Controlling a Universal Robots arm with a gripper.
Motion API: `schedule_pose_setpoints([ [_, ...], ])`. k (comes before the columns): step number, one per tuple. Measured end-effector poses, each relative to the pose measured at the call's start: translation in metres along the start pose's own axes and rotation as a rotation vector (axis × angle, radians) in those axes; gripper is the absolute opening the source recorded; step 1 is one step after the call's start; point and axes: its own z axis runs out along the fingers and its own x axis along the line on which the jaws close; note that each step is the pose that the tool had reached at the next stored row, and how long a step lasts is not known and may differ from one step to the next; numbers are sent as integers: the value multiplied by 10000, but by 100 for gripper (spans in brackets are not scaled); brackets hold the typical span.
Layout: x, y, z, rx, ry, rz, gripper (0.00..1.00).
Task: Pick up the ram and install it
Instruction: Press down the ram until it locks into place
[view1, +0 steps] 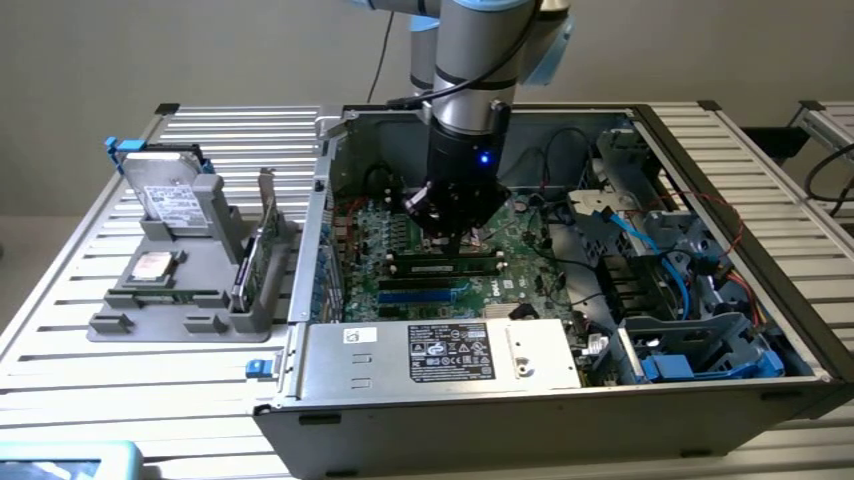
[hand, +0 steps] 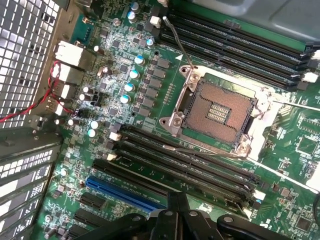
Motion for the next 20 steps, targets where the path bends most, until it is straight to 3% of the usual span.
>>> schedule_pose_setpoints([
  [13,1,0,-1,140,103,1198,11],
  [20,1,0,0,142,94,1456,11],
])
